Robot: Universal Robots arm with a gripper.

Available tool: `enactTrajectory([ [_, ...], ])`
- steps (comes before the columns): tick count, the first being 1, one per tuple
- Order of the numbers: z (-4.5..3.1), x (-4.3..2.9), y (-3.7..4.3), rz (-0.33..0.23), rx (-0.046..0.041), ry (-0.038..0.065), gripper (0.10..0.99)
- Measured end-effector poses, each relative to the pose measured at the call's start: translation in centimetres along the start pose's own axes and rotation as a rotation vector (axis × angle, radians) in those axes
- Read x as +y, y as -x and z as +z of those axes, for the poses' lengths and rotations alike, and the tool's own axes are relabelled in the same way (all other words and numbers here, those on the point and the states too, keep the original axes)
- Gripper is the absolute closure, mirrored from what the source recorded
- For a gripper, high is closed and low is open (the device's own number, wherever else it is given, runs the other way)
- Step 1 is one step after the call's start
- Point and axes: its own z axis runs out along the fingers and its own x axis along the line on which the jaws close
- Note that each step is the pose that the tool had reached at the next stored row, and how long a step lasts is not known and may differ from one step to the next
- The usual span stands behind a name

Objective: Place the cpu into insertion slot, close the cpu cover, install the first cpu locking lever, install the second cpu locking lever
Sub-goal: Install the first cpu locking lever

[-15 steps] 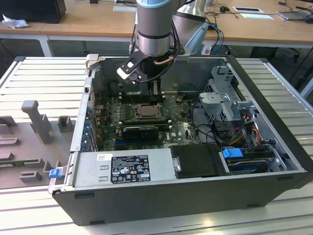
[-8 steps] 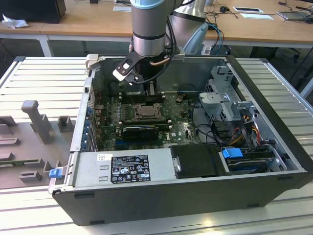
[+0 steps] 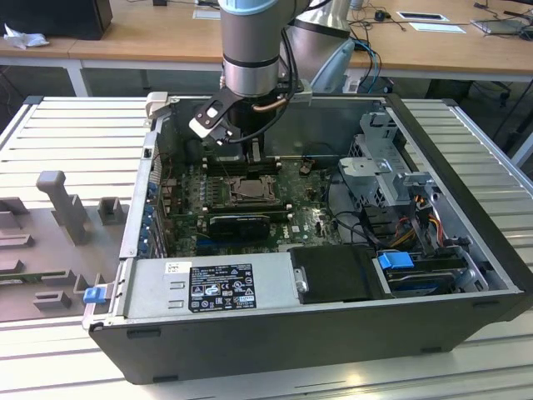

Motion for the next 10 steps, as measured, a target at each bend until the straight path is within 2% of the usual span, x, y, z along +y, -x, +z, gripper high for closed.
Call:
enactTrajectory([
  [3, -0.53, 0.02, -0.01, 0.000, 0.0000, 0.000, 0.980],
  [10, -0.87, 0.04, -0.01, 0.000, 0.0000, 0.000, 0.980],
])
